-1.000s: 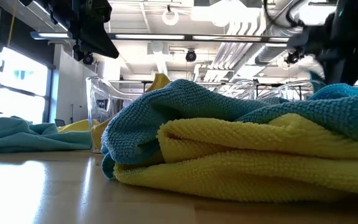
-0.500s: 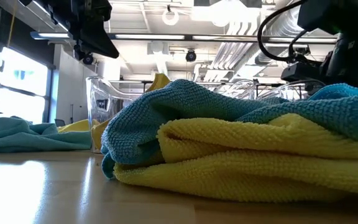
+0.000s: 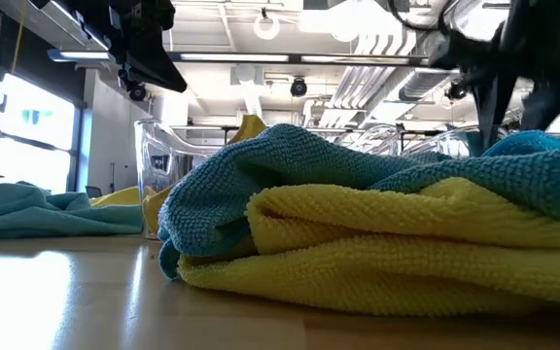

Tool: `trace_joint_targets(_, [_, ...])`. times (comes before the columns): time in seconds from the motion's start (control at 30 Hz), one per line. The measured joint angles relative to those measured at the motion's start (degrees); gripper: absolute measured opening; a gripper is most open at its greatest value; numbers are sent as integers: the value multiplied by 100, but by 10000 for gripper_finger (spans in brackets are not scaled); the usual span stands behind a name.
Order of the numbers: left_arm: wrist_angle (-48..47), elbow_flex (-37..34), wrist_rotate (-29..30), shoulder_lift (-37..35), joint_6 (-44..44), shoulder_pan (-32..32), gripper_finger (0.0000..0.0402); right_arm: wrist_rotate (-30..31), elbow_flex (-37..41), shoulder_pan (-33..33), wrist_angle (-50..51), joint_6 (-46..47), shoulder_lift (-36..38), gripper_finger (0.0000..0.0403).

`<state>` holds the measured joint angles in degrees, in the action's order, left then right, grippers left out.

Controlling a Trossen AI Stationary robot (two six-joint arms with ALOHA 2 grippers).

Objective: Sort microfiber towel by color & place in baskets
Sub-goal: Put the blue microfiber cloth into the right transparent bin

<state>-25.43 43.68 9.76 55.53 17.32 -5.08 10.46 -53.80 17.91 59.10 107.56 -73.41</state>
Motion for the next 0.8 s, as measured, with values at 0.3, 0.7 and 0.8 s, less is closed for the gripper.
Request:
trace_joint_targets(0.3, [0, 0, 0, -2, -1, 0, 14, 245, -1085, 2, 1392, -321, 0, 143])
trace_joint_targets(0.7, [-2, 0, 0, -2, 0, -1, 14, 474, 864, -203, -499, -217, -20, 24])
trace_joint_targets(0.8, [-2, 0, 0, -2, 0, -2, 14, 475, 1439, -288, -1376, -251, -22, 4])
